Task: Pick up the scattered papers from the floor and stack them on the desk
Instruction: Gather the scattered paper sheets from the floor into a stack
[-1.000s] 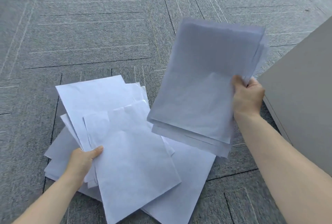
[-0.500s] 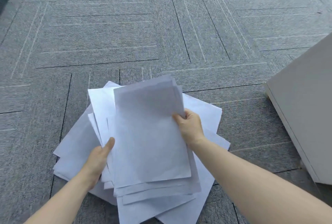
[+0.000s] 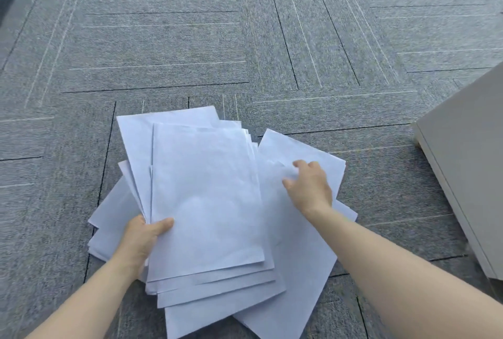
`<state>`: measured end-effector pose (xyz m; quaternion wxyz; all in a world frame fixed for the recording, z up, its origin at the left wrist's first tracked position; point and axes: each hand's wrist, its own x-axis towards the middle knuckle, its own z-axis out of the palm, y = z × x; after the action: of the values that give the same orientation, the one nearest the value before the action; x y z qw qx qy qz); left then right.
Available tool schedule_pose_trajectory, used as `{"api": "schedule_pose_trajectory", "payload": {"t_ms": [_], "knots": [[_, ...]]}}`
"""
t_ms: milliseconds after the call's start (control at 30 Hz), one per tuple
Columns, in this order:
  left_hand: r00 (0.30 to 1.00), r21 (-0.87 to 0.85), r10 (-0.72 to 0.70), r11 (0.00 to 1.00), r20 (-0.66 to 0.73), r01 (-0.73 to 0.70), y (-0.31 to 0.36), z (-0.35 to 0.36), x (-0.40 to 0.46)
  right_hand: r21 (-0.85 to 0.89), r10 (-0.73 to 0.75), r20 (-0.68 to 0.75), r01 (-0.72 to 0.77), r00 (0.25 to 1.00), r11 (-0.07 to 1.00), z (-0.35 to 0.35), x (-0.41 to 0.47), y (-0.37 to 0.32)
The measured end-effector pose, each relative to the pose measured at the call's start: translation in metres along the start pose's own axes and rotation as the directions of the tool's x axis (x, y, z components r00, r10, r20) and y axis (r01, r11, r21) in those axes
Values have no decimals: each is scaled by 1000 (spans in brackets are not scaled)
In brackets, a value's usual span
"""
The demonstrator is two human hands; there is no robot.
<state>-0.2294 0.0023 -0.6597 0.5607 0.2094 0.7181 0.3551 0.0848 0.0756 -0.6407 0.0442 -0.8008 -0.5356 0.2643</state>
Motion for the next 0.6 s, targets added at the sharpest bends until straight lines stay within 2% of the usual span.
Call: {"api": "schedule_pose_trajectory", "payload": {"t_ms": [100, 267, 467, 533, 600], "knots": [[998, 8, 40, 999, -44, -40, 0, -9, 1, -227, 40, 20, -35, 999, 973, -16, 9, 11], [997, -34, 32, 999, -71, -34, -1, -20, 3, -374, 51, 131, 1, 990, 927, -18, 14, 10], [996, -27, 14, 999, -85, -17, 1, -22, 1, -397, 37, 180, 38, 983, 917, -14, 13, 1], [996, -29, 6, 1000, -88, -9, 0, -25, 2, -374, -29, 165, 90, 986, 923, -14, 11, 0], [996, -46, 3, 999, -92, -7, -1, -27, 3, -359, -128, 76, 147, 989, 922, -17, 14, 0]]}}
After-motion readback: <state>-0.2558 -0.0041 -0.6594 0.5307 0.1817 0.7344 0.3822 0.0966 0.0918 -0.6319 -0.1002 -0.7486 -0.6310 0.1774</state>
